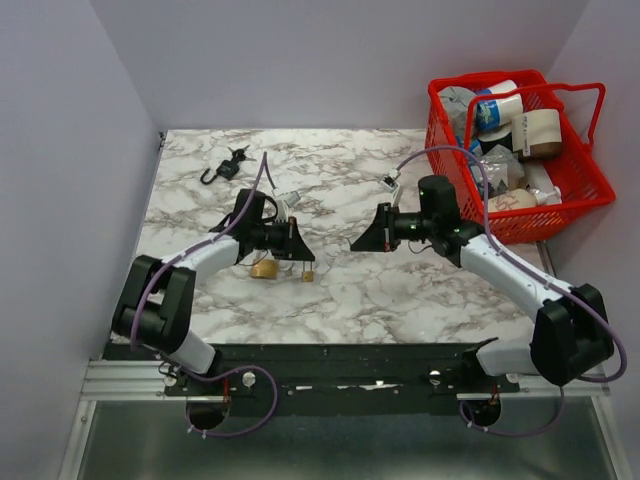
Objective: Lock with the key
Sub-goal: Place the lock at the center of the board.
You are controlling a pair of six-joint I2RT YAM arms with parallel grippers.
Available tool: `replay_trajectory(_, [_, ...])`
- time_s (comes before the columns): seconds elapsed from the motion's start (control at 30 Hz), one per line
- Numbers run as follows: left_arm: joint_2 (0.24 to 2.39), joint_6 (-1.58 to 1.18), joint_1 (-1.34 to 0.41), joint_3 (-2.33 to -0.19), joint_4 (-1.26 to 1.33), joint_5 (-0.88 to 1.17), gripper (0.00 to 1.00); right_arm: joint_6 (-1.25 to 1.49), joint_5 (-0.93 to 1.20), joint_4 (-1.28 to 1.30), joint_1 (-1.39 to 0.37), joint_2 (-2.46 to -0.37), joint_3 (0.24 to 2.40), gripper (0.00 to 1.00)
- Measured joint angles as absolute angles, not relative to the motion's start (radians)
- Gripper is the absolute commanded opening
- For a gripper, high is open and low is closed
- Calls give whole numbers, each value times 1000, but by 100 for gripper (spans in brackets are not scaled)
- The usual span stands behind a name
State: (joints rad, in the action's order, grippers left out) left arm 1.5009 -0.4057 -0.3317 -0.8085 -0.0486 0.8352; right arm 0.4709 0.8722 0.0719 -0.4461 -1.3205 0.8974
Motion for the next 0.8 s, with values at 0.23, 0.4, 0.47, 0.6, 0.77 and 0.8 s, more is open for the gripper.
replay_trajectory(0.23, [1678, -379, -339, -835, -35, 834, 0, 478, 868, 51, -458, -1477, 898, 1])
replay_trajectory(0.4, [1746, -397, -343, -843, 35, 834, 0, 510, 860, 33, -472, -1537, 898, 1])
replay_trajectory(0.47, [1770, -409, -345, -844, 66, 834, 0, 532, 858, 15, -478, -1555, 896, 1])
replay_trajectory(0.6, [1805, -426, -345, -861, 86, 831, 0, 577, 854, -30, -492, -1586, 873, 1])
replay_trajectory(0.77, [1818, -426, -345, -884, 107, 819, 6, 615, 851, -60, -510, -1647, 869, 1])
replay_trajectory(0.8, [1822, -424, -345, -889, 107, 819, 8, 621, 851, -61, -512, -1657, 869, 1])
